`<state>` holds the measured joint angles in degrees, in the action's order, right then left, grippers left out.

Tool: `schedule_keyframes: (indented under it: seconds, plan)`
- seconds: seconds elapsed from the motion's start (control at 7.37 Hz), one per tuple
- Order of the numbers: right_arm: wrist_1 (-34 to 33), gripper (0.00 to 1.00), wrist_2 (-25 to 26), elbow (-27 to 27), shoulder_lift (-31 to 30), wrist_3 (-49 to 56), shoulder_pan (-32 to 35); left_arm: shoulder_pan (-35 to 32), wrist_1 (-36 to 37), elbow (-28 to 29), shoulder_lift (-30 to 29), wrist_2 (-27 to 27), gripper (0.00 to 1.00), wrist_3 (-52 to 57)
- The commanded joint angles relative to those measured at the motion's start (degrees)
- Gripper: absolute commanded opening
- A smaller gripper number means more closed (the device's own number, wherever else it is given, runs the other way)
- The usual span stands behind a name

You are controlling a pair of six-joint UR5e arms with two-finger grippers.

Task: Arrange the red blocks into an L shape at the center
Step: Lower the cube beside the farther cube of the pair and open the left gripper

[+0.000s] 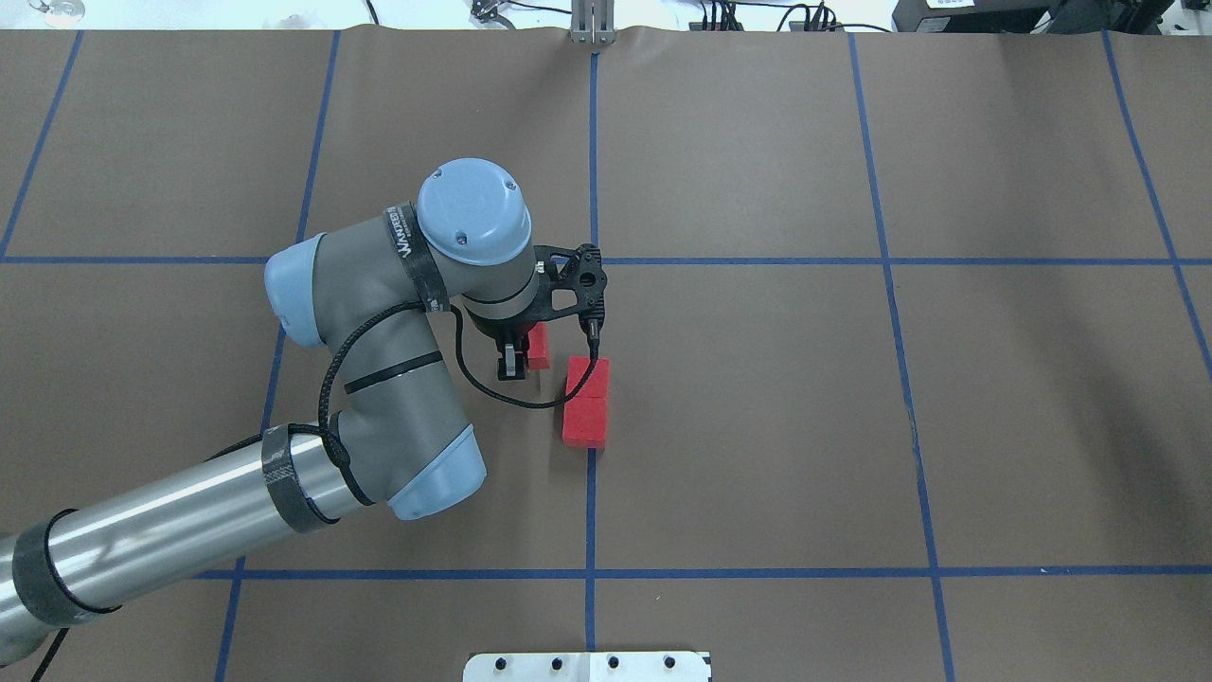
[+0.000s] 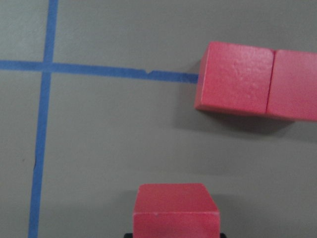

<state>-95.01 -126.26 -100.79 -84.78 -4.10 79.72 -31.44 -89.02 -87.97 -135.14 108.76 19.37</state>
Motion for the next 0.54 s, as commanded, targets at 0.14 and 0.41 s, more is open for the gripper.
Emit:
schedule_keyframes:
  seconds: [0.14,0.41]
  plan:
    - [0.0,1.0,0.0,0.1,-0.1,0.0,0.0,1.7,0.1,0.7,-0.6,0.0,0.1,0.1]
    - [0.0,1.0,-0.1,0.3,-0.1,0.0,0.0,2.1,0.3,0.6,-0.6,0.0,0.11,0.1]
